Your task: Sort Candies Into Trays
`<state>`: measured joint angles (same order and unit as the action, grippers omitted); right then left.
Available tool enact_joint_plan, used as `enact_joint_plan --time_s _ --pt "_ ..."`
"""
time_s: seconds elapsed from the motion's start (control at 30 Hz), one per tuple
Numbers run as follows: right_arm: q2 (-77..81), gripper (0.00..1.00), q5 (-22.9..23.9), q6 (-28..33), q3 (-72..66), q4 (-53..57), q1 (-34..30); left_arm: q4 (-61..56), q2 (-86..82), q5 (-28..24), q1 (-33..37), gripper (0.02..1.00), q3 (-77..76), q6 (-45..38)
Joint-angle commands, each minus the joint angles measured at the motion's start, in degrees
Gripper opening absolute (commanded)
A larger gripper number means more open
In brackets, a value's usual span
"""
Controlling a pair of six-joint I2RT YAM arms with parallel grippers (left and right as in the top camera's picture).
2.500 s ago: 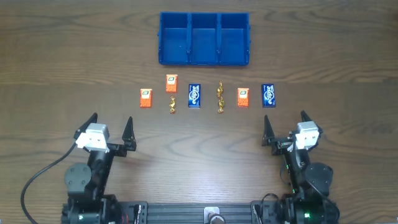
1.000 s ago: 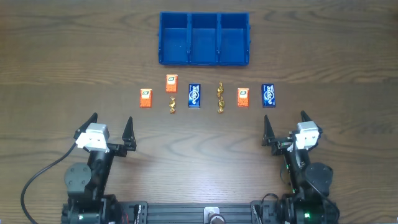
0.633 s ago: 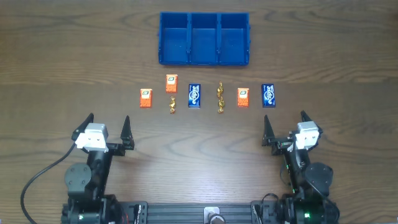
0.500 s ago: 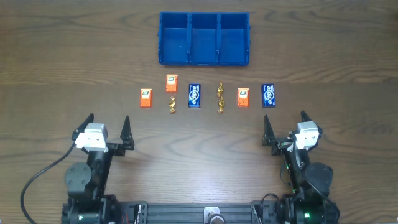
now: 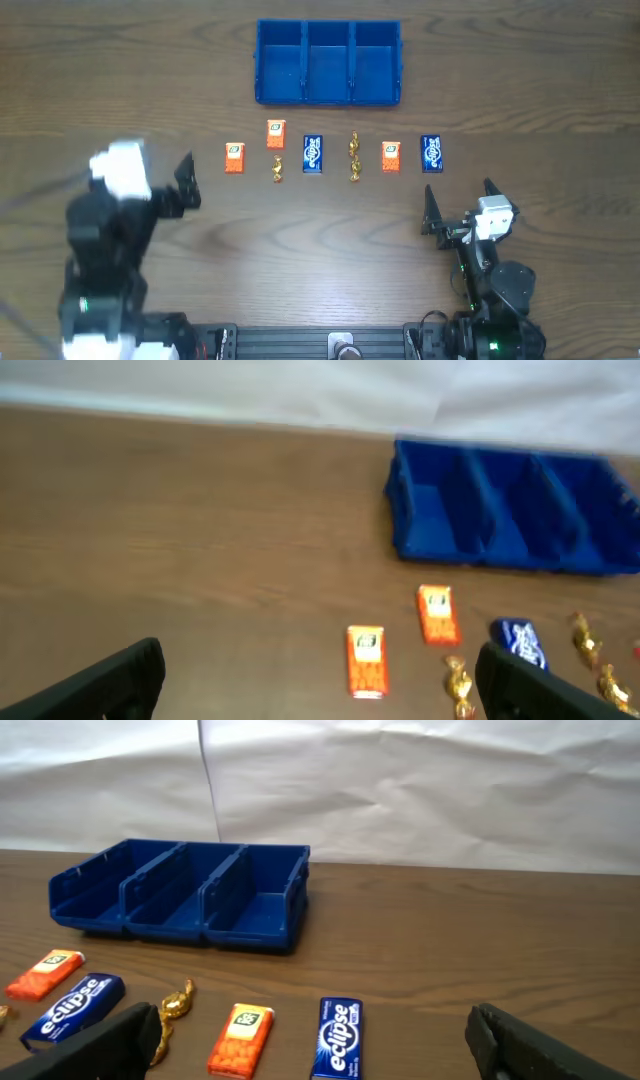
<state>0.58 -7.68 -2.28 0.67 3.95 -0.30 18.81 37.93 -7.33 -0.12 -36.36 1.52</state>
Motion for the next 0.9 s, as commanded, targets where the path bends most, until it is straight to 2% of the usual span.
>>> enact_joint_plan --time_s 0.03,0.23,0.4,0.73,0.9 --pt "-0.42 0.998 0.33 0.66 -0.22 0.15 -0.13 2.25 20.02 0.26 -2.29 0.998 -11.50 0.39" --pt "-0.42 0.998 0.33 0.66 -0.22 0.15 -0.13 3.26 44.28 0.37 -7.69 0.998 -23.10 1.29" --pt "-0.42 0.998 0.33 0.66 -0.22 0.15 -0.13 4.59 57.31 0.28 -8.63 0.998 -27.65 3.26" --pt "-0.42 0.998 0.33 0.66 -0.22 0.15 -0.13 6.75 68.52 0.46 -10.69 0.998 -27.78 3.39" --pt "-0.42 0.998 0.33 0.66 -0.22 0.15 -0.13 6.73 69.79 2.73 -12.35 0.998 -27.78 3.45"
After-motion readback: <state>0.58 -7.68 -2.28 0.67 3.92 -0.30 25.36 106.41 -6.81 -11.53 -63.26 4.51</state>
